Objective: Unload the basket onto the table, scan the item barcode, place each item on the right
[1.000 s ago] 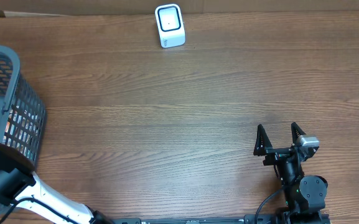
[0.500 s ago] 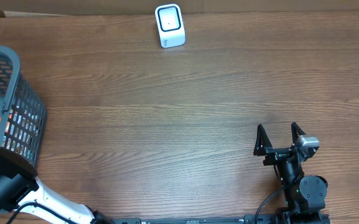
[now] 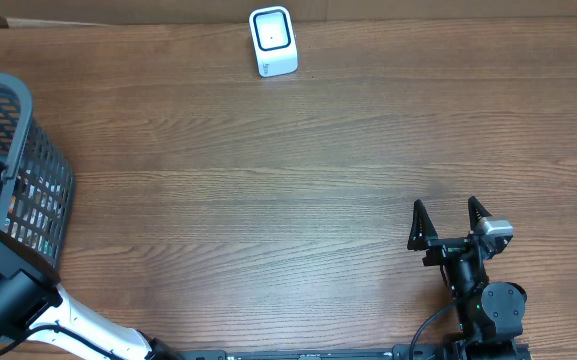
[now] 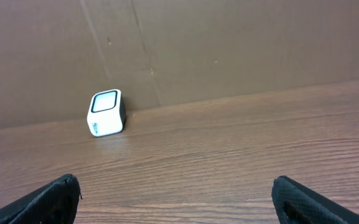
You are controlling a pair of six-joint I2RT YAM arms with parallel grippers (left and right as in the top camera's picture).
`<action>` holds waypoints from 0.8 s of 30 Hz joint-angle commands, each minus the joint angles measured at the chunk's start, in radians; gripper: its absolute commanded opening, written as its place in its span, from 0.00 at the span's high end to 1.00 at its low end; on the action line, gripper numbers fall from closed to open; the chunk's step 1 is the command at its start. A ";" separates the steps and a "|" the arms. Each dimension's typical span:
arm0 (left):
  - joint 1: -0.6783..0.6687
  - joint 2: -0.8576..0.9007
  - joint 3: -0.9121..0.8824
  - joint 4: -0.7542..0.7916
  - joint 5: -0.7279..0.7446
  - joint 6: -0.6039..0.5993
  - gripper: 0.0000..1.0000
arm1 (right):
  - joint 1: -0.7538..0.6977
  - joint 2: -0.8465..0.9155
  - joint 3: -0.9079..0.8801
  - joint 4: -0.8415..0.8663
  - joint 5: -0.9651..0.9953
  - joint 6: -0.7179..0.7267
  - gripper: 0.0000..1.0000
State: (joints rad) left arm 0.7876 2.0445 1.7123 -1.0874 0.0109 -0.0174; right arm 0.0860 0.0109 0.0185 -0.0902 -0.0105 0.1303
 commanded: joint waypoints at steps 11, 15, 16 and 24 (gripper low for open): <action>0.002 -0.016 -0.154 0.157 0.008 0.022 0.74 | 0.005 -0.008 -0.010 0.006 0.008 0.000 0.00; 0.002 -0.016 -0.143 0.128 0.008 0.022 0.96 | 0.005 -0.008 -0.010 0.006 0.008 0.000 0.00; 0.002 -0.016 -0.135 0.114 0.008 0.022 0.96 | 0.005 -0.008 -0.010 0.006 0.008 0.000 0.00; 0.002 -0.018 0.111 -0.113 0.000 -0.031 0.96 | 0.005 -0.008 -0.010 0.006 0.008 0.000 0.00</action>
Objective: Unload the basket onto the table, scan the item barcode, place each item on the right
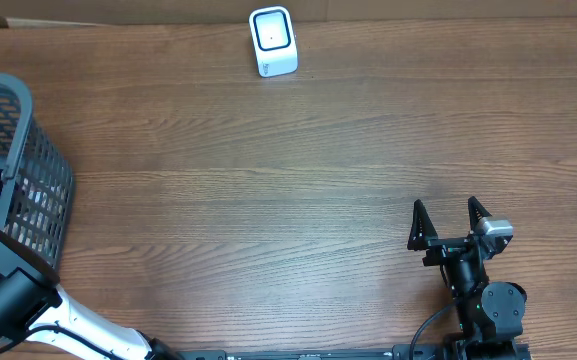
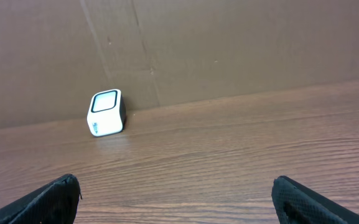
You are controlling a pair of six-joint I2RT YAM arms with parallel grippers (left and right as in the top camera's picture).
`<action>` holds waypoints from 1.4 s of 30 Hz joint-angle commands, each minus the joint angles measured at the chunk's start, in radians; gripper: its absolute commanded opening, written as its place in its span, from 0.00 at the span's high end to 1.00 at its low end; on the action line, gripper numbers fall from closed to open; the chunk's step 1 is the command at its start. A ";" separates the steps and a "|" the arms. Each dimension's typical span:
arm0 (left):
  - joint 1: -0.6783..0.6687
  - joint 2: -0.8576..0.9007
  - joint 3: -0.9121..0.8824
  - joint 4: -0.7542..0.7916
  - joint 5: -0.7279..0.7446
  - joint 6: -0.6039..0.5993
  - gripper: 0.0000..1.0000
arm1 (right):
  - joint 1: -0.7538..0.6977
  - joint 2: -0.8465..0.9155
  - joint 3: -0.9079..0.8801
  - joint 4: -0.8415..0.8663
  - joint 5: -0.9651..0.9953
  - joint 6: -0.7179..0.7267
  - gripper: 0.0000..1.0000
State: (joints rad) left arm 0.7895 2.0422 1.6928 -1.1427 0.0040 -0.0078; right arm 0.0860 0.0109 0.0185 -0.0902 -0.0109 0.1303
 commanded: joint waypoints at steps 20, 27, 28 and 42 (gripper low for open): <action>-0.187 -0.307 0.754 -0.449 0.481 -0.190 0.96 | 0.005 -0.008 -0.010 0.006 0.009 0.000 0.00; -0.646 -0.326 0.704 -0.546 0.133 -0.165 0.96 | 0.005 -0.008 -0.010 0.006 0.009 0.000 0.00; -0.714 -0.322 0.678 -0.542 0.071 -0.193 0.96 | 0.005 -0.008 -0.010 0.006 0.008 0.000 0.00; -1.283 -0.296 -0.044 -0.015 -0.071 -0.493 0.96 | 0.005 -0.008 -0.010 0.006 0.009 0.000 0.00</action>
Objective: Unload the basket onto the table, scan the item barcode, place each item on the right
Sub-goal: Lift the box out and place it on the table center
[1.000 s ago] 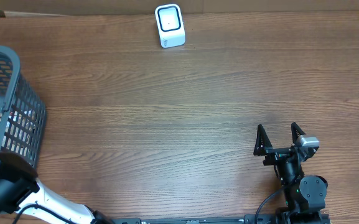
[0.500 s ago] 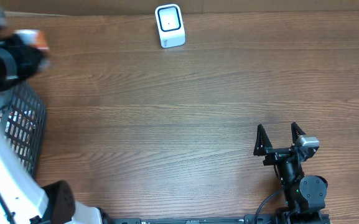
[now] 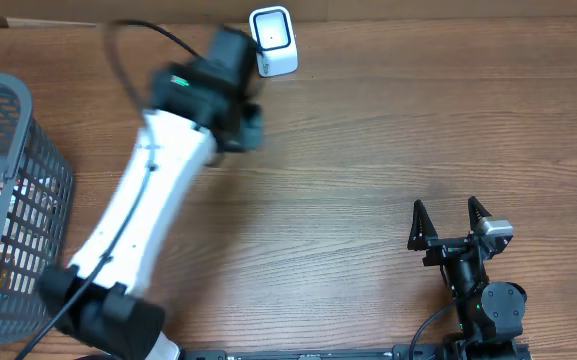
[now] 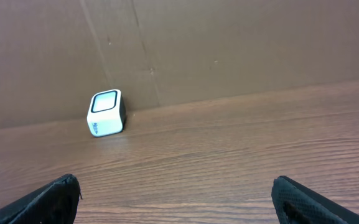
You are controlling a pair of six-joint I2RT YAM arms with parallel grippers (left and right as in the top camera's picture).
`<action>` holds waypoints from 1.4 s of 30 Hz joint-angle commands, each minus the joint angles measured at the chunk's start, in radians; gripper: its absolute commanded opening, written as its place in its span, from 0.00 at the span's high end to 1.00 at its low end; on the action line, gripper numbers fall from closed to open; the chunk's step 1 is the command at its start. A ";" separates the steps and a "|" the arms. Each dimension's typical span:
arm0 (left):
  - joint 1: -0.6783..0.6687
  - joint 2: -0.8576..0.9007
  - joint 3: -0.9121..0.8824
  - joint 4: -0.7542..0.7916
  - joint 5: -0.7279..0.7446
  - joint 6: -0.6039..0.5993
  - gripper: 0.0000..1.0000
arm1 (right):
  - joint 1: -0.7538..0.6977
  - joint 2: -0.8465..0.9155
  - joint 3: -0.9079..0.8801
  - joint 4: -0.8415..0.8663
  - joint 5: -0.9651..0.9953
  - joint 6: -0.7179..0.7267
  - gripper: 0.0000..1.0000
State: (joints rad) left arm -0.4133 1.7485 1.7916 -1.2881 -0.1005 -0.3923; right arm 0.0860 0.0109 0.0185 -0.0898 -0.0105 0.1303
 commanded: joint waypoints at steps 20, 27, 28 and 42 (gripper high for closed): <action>-0.317 -0.002 -0.553 0.811 0.057 -0.192 0.59 | 0.005 -0.008 -0.010 0.005 0.008 0.000 0.00; -0.306 -0.006 -0.520 0.789 0.057 -0.123 0.18 | 0.005 -0.008 -0.010 0.005 0.008 0.000 0.00; -0.298 -0.011 -0.497 0.757 0.056 -0.123 0.18 | 0.005 -0.008 -0.010 0.005 0.008 0.000 0.00; 0.092 -0.064 0.428 -0.213 -0.110 -0.026 0.24 | 0.005 -0.008 -0.010 0.005 0.008 0.000 0.00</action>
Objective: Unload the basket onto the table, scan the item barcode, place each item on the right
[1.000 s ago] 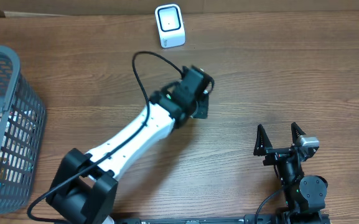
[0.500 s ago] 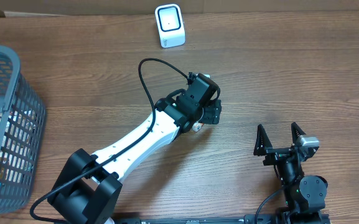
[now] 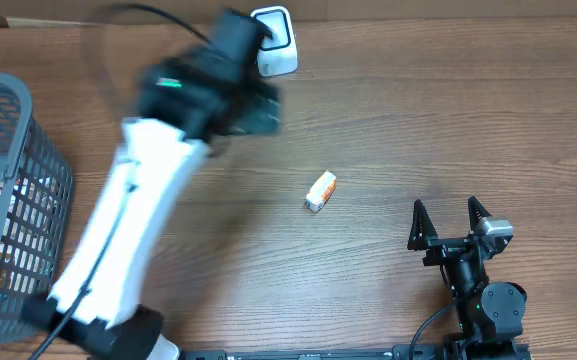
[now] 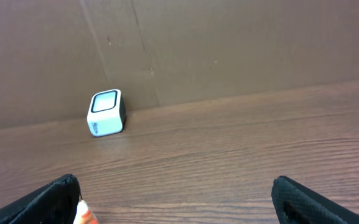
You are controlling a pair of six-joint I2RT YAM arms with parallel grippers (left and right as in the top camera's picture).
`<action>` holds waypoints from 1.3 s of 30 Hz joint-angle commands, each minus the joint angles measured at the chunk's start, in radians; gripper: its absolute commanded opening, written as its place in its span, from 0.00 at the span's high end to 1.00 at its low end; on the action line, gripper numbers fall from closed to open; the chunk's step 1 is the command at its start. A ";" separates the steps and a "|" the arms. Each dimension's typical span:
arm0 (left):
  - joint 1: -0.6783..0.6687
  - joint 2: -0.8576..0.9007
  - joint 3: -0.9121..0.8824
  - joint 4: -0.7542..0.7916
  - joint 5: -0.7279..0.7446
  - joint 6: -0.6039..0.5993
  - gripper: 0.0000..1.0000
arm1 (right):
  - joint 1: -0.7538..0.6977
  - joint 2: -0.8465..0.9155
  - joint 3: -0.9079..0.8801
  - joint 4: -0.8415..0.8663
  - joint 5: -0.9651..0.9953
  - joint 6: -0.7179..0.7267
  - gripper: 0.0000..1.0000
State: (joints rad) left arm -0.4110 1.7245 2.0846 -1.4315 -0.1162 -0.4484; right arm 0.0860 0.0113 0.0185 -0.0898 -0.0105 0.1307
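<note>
A small orange and white box (image 3: 320,190) lies on the wooden table, apart from both grippers. Its corner (image 4: 84,214) peeks in beside my right gripper's left finger. The white barcode scanner (image 3: 273,40) stands at the far edge, its window (image 4: 106,101) facing up. My left arm reaches across the table, blurred, with the left gripper (image 3: 256,108) just in front of the scanner; its jaws are too smeared to read. The right gripper (image 3: 451,222) rests near the front edge, open and empty, its fingers (image 4: 55,199) spread wide.
A grey wire basket (image 3: 23,190) holding several items stands at the left edge. A brown cardboard wall (image 4: 229,50) runs behind the scanner.
The orange and white box now lies on the table in the middle, where nothing lay before. My left gripper has shifted slightly right in front of the scanner. The right arm is unchanged.
My left arm was first down at the basket on the left, and stayed there at the second moment. Then it stretched over the table toward the scanner. Now the box lies loose on the table right of the arm. The right gripper stayed open throughout.
</note>
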 commanded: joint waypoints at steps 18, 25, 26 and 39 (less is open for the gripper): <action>1.064 -0.075 0.069 -0.157 0.110 0.016 0.19 | 0.005 -0.008 -0.010 0.005 0.008 -0.001 0.00; 1.207 -0.075 -0.180 -0.019 0.157 0.112 0.20 | 0.005 -0.008 -0.010 0.005 0.008 -0.001 0.00; 1.218 -0.075 -0.215 0.005 0.173 0.138 0.20 | 0.005 -0.008 -0.010 0.005 0.008 -0.001 0.00; 1.255 -0.073 -0.677 0.368 0.349 0.483 0.13 | 0.005 -0.008 -0.010 0.005 0.008 -0.001 0.00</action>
State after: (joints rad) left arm 0.8536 1.6463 1.5040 -1.1046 0.1513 -0.1101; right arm 0.0860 0.0113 0.0185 -0.0895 -0.0105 0.1303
